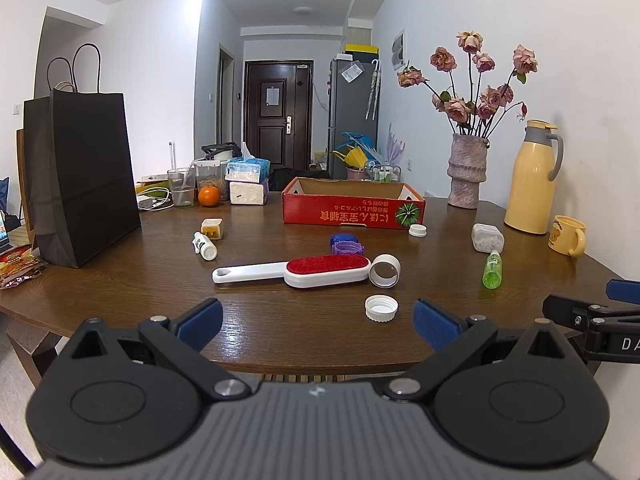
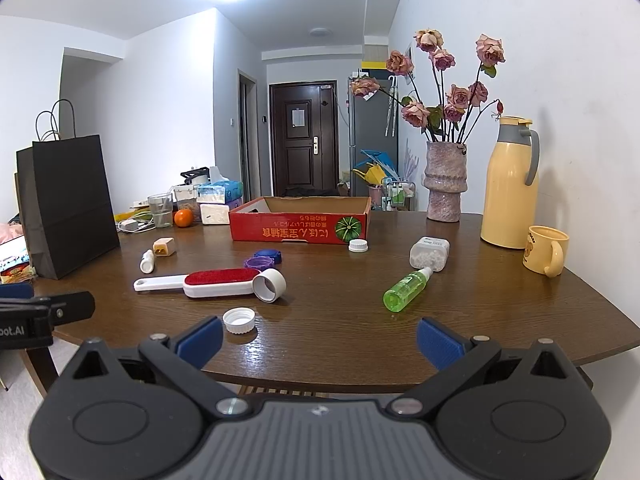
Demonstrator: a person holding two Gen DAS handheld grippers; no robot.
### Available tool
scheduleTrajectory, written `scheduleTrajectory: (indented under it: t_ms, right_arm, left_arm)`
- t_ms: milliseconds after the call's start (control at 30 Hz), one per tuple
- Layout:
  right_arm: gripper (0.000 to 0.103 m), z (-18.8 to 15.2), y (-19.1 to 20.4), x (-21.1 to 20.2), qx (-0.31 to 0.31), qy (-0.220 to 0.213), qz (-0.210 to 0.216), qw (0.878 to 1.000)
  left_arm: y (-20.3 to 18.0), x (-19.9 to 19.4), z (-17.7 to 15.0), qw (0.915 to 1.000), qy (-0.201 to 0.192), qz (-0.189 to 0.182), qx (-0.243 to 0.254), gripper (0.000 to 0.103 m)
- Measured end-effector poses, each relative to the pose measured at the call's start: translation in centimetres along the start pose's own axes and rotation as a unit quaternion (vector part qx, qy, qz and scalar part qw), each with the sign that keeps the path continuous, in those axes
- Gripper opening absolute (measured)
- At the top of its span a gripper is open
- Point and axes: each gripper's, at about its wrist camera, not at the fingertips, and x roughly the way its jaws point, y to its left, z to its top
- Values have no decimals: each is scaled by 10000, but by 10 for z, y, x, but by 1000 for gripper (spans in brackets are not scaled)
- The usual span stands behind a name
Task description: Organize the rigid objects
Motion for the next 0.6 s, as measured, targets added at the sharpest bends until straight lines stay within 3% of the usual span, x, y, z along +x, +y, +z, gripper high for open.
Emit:
scheduleTrajectory:
  t_ms: [600]
  right_arm:
    - [103,0,0,-1,-9,-3,-4,10000]
  left_arm:
    - [0,0,0,10000,-1,6,7,103]
